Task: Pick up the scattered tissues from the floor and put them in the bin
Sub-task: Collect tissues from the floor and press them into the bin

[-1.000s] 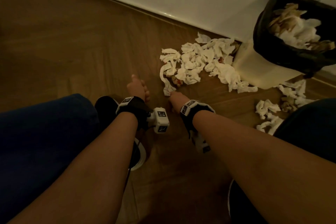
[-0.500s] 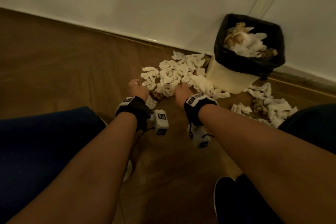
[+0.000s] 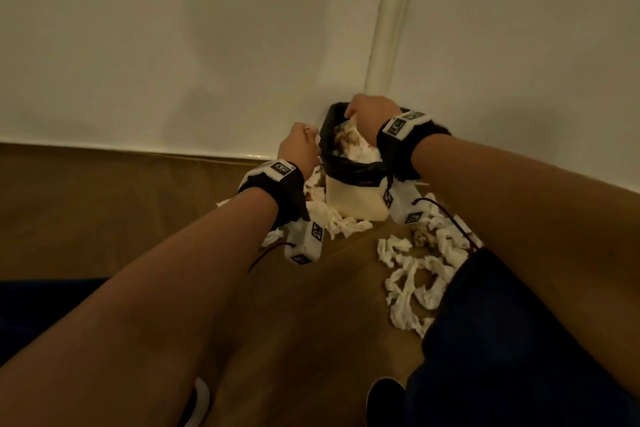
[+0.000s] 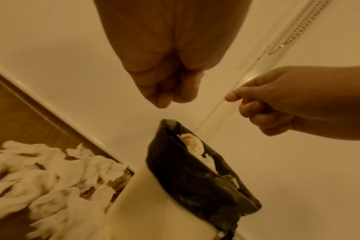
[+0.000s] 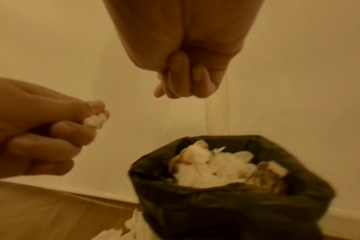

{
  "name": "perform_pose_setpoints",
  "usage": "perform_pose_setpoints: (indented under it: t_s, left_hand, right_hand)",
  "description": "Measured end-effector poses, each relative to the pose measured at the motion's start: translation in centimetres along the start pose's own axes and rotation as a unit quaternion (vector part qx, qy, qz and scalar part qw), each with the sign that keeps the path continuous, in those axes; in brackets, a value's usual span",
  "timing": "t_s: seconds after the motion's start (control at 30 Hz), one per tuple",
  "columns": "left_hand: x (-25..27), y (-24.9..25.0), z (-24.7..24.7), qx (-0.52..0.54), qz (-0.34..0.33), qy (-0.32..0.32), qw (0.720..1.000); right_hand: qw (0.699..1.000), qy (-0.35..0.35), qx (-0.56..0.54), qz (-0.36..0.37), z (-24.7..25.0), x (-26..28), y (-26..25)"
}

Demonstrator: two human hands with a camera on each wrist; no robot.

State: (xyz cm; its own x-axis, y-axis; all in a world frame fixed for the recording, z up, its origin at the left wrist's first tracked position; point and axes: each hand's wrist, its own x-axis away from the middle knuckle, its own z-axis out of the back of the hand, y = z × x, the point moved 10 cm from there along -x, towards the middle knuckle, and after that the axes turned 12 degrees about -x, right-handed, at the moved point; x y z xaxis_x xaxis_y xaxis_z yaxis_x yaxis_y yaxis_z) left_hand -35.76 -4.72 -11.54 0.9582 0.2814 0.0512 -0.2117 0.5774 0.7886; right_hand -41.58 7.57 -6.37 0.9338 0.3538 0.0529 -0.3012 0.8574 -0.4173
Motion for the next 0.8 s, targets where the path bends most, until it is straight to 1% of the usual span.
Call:
perform_pose_setpoints:
  t_s: [0.07, 0.1, 0.17, 0.23, 0.27, 0.3, 0.37, 0.47, 0.53, 0.6, 0.67, 0.73, 0.8]
  left_hand:
    - [-0.3, 2.7, 0.0, -0.048, -0.04, 0.02, 0.998]
    - [-0.4, 3.9, -0.5, -0.06, -0.063, 0.019, 0.996]
    - [-0.6, 5.6, -2.0, -0.106, -0.088, -0.012, 0.99]
    - [-1.1, 5.8, -3.6, -0.155, -0.076, -0.052, 0.984]
    - [-1.4, 5.6, -4.1, -0.161, -0.061, -0.064, 0.983]
    - [-1.6, 5.3, -4.5, -0.159, -0.046, -0.072, 0.984]
    - [-1.9, 4.8, -4.9, -0.149, -0.021, -0.075, 0.986]
    - [-2.1, 3.7, -5.7, -0.102, 0.027, -0.08, 0.991]
    - [-2.5, 3.1, -6.4, -0.021, 0.056, -0.087, 0.994]
    - [-2.8, 3.1, -7.2, 0.066, 0.061, -0.103, 0.991]
    - [-2.9, 3.4, -7.3, 0.099, 0.049, -0.103, 0.988]
    - [-3.4, 3.5, -6.4, 0.113, 0.03, -0.074, 0.99]
    - [-3.9, 2.7, -5.1, 0.132, 0.03, -0.046, 0.99]
  right_hand:
    - [0.999, 0.044, 0.006, -0.029, 2.2, 0.2, 3.0]
    - [0.998, 0.041, 0.006, -0.056, 2.3, 0.4, 4.6]
    - [0.994, -0.006, -0.011, -0.109, 0.8, 1.0, 7.5]
    - [0.986, -0.069, -0.015, -0.148, -1.3, 1.2, 9.2]
    - [0.983, -0.09, -0.006, -0.161, -2.0, 1.2, 9.7]
    - [0.981, -0.096, -0.001, -0.167, -2.3, 1.0, 10.1]
    - [0.982, -0.082, -0.031, -0.17, -2.3, 0.5, 10.7]
    - [0.975, -0.065, -0.137, -0.161, -2.5, -0.1, 11.2]
    - [0.97, -0.043, -0.175, -0.164, -2.2, -0.4, 11.5]
    - [0.972, -0.017, -0.168, -0.163, -1.5, -0.8, 11.4]
    - [0.977, 0.003, -0.146, -0.154, -1.0, -1.0, 11.1]
    - [0.983, 0.026, -0.124, -0.136, -0.6, -1.2, 10.7]
    - [0.985, 0.052, -0.117, -0.116, -0.2, -1.3, 10.3]
